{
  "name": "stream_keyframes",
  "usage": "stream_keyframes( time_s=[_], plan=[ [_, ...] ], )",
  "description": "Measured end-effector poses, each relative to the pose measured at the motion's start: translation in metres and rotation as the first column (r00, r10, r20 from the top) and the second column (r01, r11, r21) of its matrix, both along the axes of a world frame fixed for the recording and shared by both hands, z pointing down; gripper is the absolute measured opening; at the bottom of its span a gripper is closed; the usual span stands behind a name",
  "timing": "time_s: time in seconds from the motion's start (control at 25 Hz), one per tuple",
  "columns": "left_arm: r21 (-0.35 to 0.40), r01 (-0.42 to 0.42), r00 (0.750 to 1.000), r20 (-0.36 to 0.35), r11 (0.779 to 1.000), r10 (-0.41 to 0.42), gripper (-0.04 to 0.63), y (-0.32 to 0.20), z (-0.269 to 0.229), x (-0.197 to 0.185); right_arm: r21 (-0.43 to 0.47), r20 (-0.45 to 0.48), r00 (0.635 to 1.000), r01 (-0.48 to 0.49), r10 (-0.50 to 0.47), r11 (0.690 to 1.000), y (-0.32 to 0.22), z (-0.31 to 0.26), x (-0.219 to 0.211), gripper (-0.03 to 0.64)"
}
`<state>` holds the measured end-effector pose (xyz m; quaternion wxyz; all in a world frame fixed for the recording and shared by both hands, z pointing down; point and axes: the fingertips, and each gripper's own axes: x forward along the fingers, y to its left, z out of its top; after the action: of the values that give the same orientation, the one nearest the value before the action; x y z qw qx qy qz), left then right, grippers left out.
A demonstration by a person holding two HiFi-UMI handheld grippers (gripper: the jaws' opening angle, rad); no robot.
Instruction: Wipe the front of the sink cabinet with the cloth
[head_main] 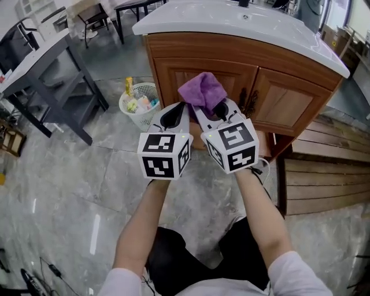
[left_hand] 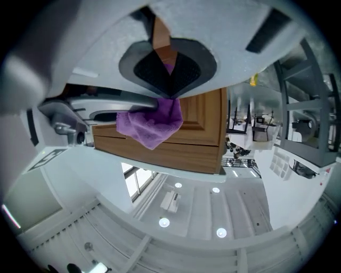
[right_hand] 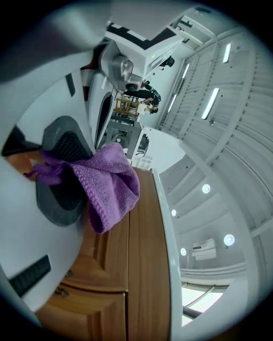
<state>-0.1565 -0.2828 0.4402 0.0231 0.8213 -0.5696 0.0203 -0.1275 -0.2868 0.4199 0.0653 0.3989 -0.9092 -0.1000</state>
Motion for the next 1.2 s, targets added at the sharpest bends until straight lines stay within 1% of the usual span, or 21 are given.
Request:
stream_keyframes(
  time_s=[0.16,0.36,0.44,0.52,0.64,0.8,0.96,1.2],
  plan=[
    [-0.016,0.090,0.996,0.019,0.996,-0.090,0.005,0.009,0.011,-0.041,-0.015,0.036,0.998,0.058,-0.058,0.998,-0.001,0.013,-0.044,0.072],
    [-0.044,0.150,0.988,0.035,0.988,-0.148,0.005,0.015,0.026,-0.071,-0.044,0.062,0.995,0.080,-0.078,0.996,-0.016,0.032,-0.075,0.072],
    [-0.049,0.165,0.986,0.044,0.985,-0.162,0.005,0.018,0.028,-0.079,-0.053,0.046,0.995,0.089,-0.086,0.995,-0.020,0.041,-0.086,0.072],
    [-0.052,0.172,0.984,0.049,0.984,-0.169,0.005,0.019,0.029,-0.083,-0.056,0.011,0.995,0.097,-0.097,0.994,-0.023,0.049,-0.096,0.072],
    [-0.053,0.171,0.984,0.051,0.984,-0.168,0.005,0.018,0.030,-0.083,-0.051,-0.043,0.993,0.104,-0.106,0.993,-0.030,0.056,-0.104,0.072],
    [-0.057,0.154,0.987,0.054,0.986,-0.151,0.005,0.014,0.033,-0.072,-0.050,-0.079,0.991,0.099,-0.103,0.994,-0.039,0.060,-0.098,0.072],
    [-0.064,0.131,0.990,0.058,0.989,-0.127,0.005,0.008,0.035,-0.058,-0.040,-0.115,0.989,0.091,-0.095,0.995,-0.040,0.063,-0.085,0.072],
    [-0.070,0.071,0.997,0.048,0.995,-0.067,0.005,0.000,0.038,-0.027,-0.051,-0.129,0.990,0.045,-0.051,0.998,-0.042,0.067,-0.052,0.072]
  ],
)
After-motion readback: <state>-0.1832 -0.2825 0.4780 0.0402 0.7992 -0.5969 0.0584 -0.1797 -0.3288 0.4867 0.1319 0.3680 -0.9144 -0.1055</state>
